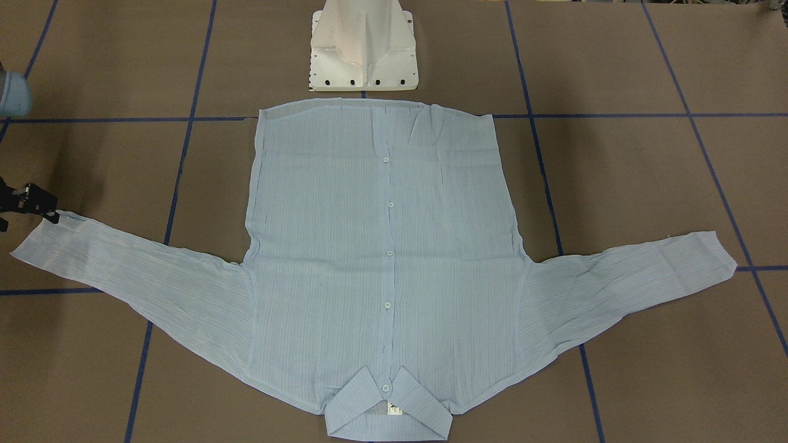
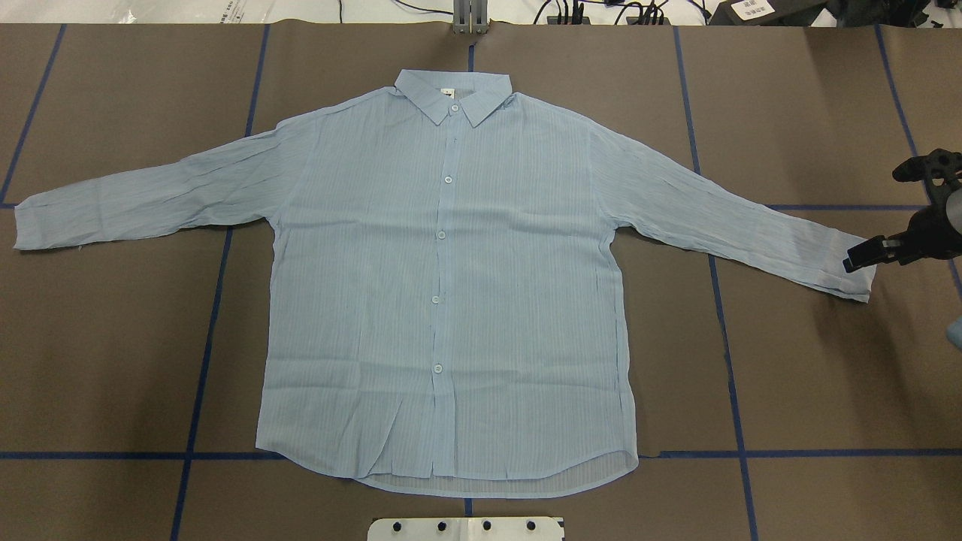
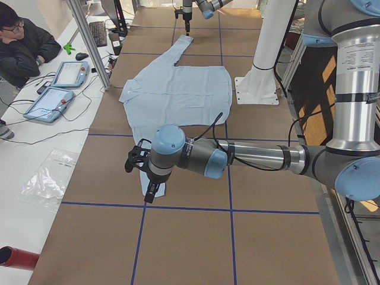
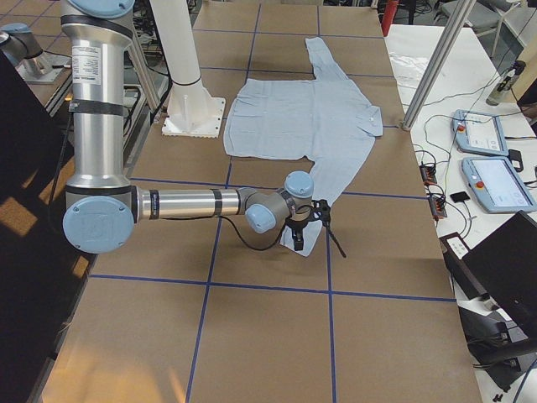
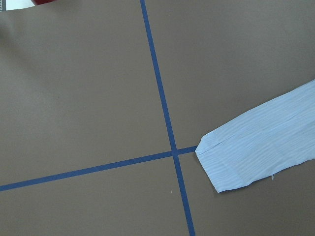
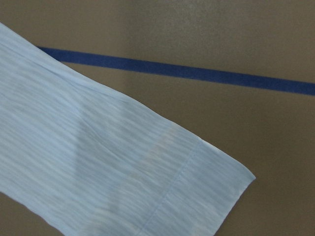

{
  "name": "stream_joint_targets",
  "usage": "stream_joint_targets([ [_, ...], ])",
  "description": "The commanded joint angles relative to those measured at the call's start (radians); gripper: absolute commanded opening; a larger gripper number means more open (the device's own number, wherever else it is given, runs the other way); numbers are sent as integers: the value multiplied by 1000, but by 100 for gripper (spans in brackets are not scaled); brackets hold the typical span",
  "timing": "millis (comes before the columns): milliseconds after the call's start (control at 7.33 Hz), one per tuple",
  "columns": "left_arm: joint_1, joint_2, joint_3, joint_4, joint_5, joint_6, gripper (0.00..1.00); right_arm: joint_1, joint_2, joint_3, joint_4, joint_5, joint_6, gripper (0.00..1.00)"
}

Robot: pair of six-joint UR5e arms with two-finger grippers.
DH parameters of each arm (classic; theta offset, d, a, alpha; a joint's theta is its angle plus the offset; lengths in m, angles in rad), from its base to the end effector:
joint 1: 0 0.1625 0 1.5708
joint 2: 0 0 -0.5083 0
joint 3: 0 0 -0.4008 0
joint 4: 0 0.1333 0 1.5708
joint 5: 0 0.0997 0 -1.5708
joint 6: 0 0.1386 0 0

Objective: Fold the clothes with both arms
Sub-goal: 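Move the right gripper down to the cuff of the nearest sleeve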

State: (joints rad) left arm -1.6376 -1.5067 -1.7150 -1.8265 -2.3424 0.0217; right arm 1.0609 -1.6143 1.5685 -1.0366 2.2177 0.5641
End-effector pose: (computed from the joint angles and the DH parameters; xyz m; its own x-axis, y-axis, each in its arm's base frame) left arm -0.0695 -0.4903 0.6986 0.7317 0.2018 -0.6510 0.0472 0.9379 0.3437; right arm -0.2095 -0.4766 0.7396 0.7024 -0.1256 0.7007 0.0657 0.9915 0.1119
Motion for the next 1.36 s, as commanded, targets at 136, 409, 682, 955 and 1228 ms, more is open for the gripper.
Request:
stream_joint_targets([
  [136, -1, 5, -2, -17, -2, -9, 100, -12, -10, -35, 0, 2, 0, 89],
  [409, -1, 3, -2, -17, -2, -9, 100, -12, -7, -45, 0, 2, -1, 85],
  [682, -1, 3, -2, -17, -3, -9, 100, -15, 4, -56, -2, 2, -3, 82],
  [955, -1, 3, -5, -17, -3, -9, 100, -16, 13, -56, -2, 0, 0, 81],
  [1228, -1, 3, -3, -17, -3, -6, 100, -18, 13, -56, -3, 4, -3, 74],
])
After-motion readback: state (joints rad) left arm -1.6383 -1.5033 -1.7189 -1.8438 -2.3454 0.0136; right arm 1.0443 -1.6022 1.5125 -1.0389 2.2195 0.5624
